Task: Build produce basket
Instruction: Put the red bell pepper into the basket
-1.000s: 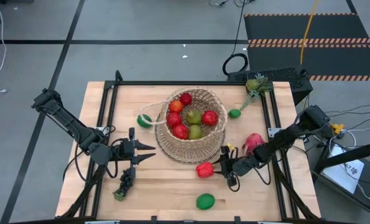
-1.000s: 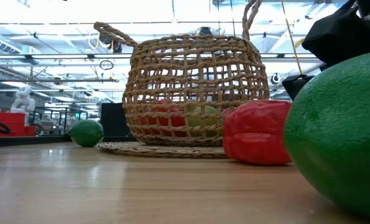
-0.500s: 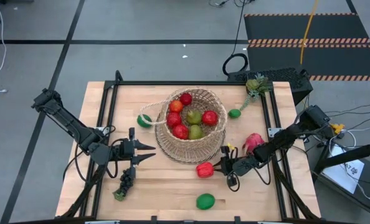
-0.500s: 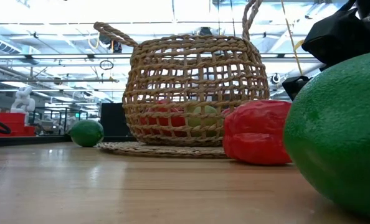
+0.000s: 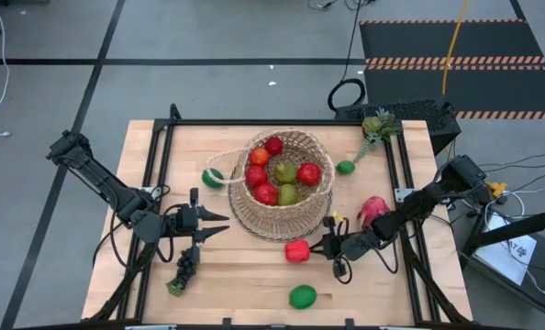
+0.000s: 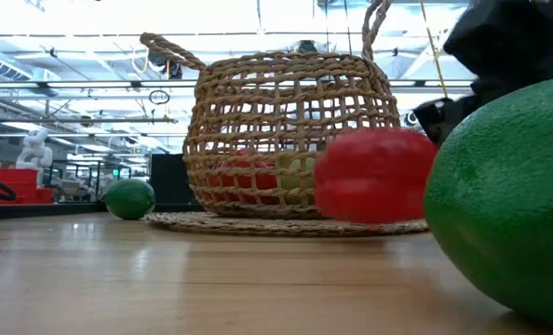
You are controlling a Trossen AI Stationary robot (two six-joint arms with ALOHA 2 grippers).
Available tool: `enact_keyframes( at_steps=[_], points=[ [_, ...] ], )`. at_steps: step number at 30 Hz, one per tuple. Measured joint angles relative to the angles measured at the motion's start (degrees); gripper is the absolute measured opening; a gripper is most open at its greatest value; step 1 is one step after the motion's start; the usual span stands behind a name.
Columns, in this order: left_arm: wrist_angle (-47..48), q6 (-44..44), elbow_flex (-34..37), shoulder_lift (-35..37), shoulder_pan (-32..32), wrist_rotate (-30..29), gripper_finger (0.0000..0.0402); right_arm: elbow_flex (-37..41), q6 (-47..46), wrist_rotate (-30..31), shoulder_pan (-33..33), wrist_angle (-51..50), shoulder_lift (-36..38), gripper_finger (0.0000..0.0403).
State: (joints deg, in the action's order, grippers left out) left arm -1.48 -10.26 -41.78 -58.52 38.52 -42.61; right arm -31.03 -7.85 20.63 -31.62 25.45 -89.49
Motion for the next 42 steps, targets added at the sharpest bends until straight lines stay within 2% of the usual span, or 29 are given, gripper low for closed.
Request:
enact_keyframes(
  at_steps=[9,12,18,24,31,36,42],
  points=[
    [0.02,1.16,0.0,0.0,0.0,0.0,0.0097,-6.58,1.5,0.12,0.0,-2.01,2.68,0.0022],
    [0.04,0.99,0.0,0.0,0.0,0.02,0.0097,-8.43,1.48,0.53,0.0,-3.05,5.26,0.0024],
    [-0.1,0.06,-0.02,-0.4,0.0,0.0,0.0097,-9.55,-1.48,6.34,-0.46,-4.26,12.26,0.0025],
    [-0.04,-0.22,-0.07,-1.46,-0.33,-0.04,0.0097,-9.52,-1.88,6.62,-1.43,-4.97,19.75,0.0026],
    [-0.6,-0.61,-0.07,-2.38,-1.28,-0.13,0.0097,-9.52,2.84,12.59,-4.17,-4.68,26.86,0.0026],
    [-0.94,-0.47,-0.07,-2.38,-1.66,-0.12,0.0097,-9.52,4.84,12.78,-6.76,-3.81,29.23,0.0027],
    [-1.33,0.95,-0.07,-2.36,-1.81,-0.13,0.0097,-9.52,10.41,12.8,-9.19,3.59,28.24,0.0027]
  ],
)
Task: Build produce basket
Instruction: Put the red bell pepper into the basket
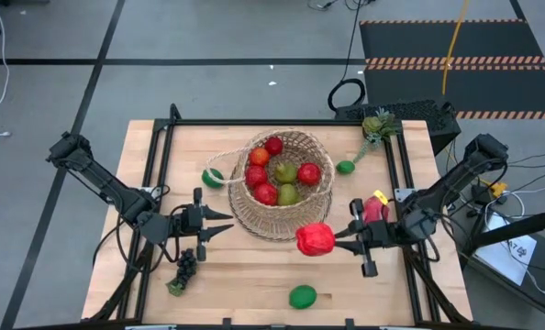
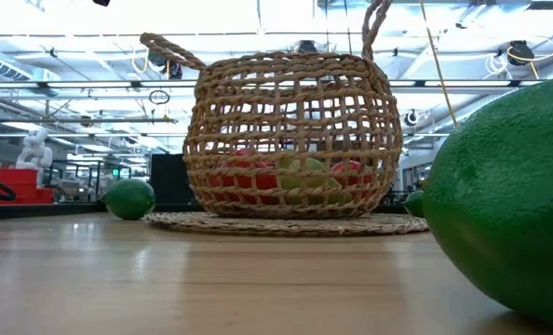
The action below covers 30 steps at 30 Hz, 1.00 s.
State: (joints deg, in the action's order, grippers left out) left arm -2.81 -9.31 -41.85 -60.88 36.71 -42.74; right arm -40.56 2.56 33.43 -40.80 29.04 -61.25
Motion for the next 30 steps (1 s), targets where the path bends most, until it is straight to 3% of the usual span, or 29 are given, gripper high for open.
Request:
enact_keyframes(
  at_steps=[6,23,30],
  points=[
    [-0.33,0.09,0.0,0.0,-0.04,0.0,0.0097,0.02,3.1,0.76,-0.77,5.77,-2.24,0.0027],
    [-0.39,0.09,0.02,0.02,-0.04,0.0,0.0097,0.04,3.21,1.28,-0.84,6.86,-2.43,0.0027],
    [-0.39,0.09,0.02,0.02,-0.04,0.0,0.0097,0.04,8.59,1.05,-0.82,7.46,-2.43,0.0027]
  ],
)
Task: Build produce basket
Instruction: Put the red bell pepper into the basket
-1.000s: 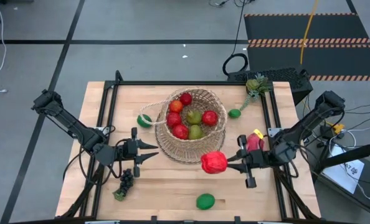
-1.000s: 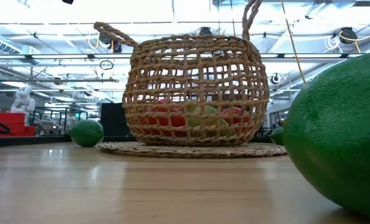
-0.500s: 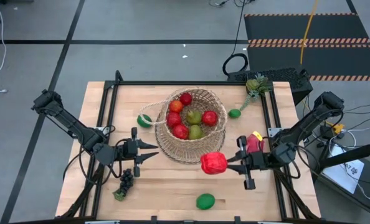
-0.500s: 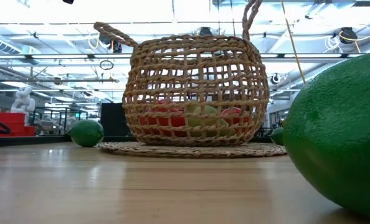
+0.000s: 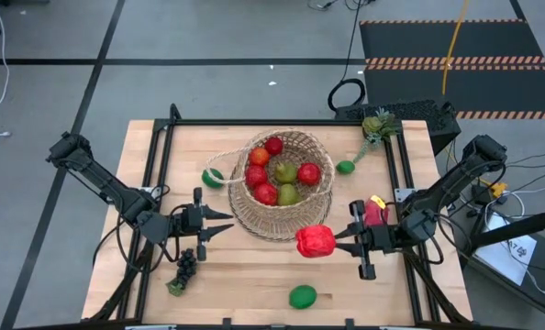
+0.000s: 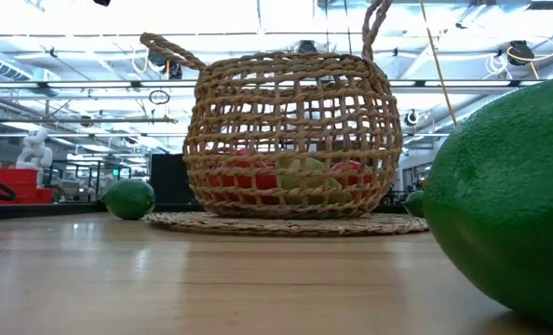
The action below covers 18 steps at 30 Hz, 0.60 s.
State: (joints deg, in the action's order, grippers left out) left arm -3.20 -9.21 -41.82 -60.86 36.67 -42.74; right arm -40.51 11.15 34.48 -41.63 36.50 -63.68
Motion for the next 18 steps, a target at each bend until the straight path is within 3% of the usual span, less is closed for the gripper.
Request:
enact_keyframes(
  at_steps=[6,18],
  points=[
    [-0.04,-0.15,0.02,0.0,0.0,0.0,0.0097,0.0,12.92,-0.02,0.0,2.23,0.02,0.0027],
    [-0.07,-0.31,0.04,0.0,0.0,0.0,0.0097,0.0,52.76,-0.02,0.47,2.28,0.2,0.0027]
  ],
)
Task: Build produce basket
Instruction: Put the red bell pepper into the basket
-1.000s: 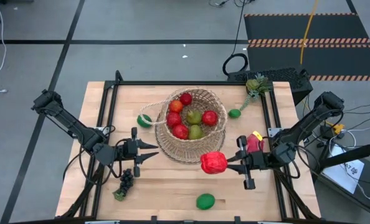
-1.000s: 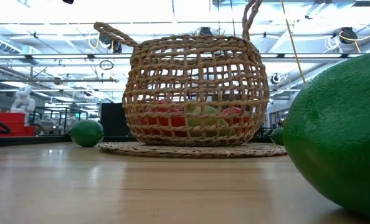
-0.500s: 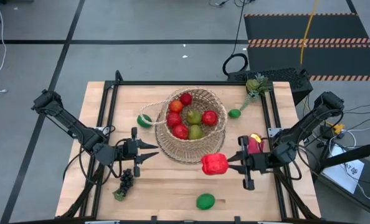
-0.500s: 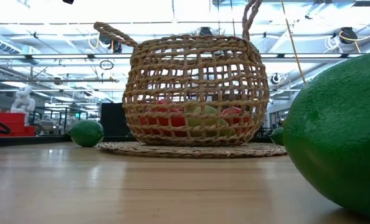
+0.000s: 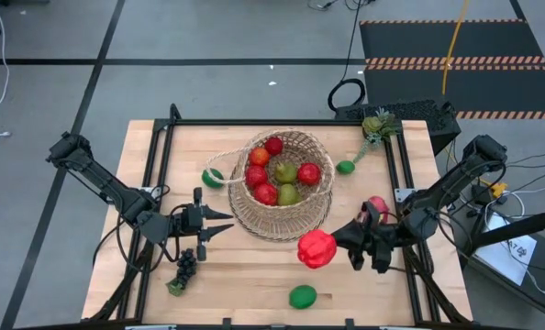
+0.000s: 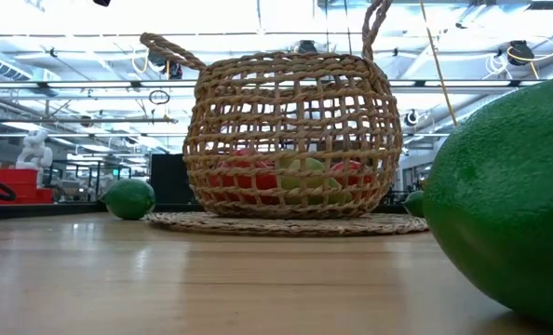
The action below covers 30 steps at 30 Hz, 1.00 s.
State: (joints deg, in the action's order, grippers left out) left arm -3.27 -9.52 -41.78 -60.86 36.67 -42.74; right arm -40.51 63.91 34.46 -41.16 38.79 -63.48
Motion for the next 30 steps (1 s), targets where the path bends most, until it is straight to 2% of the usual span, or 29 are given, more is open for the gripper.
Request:
enact_keyframes(
  at_steps=[7,15,22,30],
  points=[
    [-0.04,0.02,0.0,0.01,0.0,0.0,0.0097,0.01,18.35,0.0,1.6,0.59,0.0,0.0027],
    [-0.04,-0.22,0.0,0.0,0.0,0.0,0.0097,0.02,28.32,0.09,4.64,5.43,0.02,0.0027],
    [-0.02,-0.1,0.0,0.02,0.0,0.0,0.0097,0.02,29.62,-0.11,5.26,6.86,0.07,0.0027],
    [0.0,-0.02,0.0,0.02,0.0,0.0,0.0097,0.02,20.64,-0.2,5.09,4.47,0.07,0.0027]
  ],
)
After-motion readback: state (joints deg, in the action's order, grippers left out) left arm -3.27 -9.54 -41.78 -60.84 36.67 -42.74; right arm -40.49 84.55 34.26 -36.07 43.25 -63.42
